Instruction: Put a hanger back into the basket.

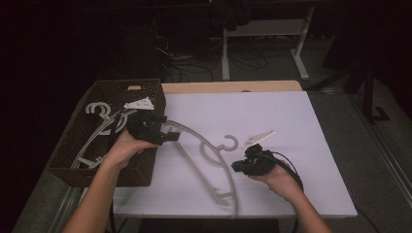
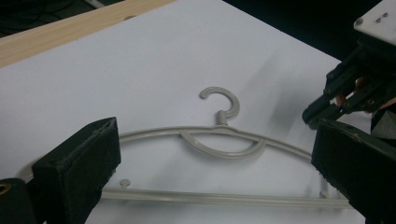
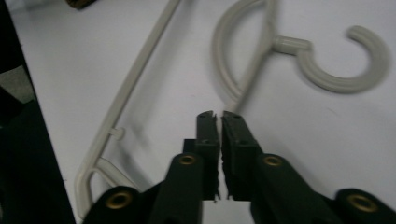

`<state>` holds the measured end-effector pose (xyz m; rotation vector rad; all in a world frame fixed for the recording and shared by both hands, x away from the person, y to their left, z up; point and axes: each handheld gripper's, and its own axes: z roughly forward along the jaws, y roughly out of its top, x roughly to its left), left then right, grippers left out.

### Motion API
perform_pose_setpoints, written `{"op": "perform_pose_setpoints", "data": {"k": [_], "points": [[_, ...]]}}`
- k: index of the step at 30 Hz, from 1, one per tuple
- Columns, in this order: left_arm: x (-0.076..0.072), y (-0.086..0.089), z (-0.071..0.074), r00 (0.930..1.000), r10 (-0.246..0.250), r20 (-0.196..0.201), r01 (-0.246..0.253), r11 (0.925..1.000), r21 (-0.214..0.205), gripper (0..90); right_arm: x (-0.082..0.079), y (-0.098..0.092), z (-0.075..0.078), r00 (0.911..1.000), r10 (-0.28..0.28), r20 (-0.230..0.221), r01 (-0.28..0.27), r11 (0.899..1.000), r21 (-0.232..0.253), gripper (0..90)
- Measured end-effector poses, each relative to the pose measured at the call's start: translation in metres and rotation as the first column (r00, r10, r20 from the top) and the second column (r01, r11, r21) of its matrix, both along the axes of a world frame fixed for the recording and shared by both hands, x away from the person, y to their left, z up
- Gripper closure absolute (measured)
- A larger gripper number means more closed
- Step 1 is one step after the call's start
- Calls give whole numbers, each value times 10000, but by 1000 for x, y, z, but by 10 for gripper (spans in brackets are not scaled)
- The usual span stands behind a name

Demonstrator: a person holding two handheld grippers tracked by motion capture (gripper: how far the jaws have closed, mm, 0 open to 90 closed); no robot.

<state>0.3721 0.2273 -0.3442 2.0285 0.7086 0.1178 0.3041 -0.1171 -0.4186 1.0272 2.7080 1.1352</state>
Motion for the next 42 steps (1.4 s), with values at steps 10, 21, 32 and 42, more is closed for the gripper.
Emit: {"op": "perform_pose_setpoints", "data": {"k": [10, 21, 32, 42], "points": [[-1, -4, 2, 9999, -119, 99, 119, 9999, -28, 8, -7, 44, -9, 9935, 982, -577, -1021, 9924, -693, 893], [-7, -15, 6, 9992, -352, 168, 353, 9994, -60, 8, -8, 46, -24, 9903, 919, -1038, -1110, 9741, -1970, 894], [-15, -33, 9, 9968, -785, 149, 787, 9968, -119, 8, 3, 17, -23, 9955, -6, -948, -229, 9687, -2472, 895], [-20, -49, 3, 9938, -1105, -92, 1105, 9939, -55, 8, 22, -21, -22, 9910, -1184, -620, 956, 9520, -2907, 894]]}}
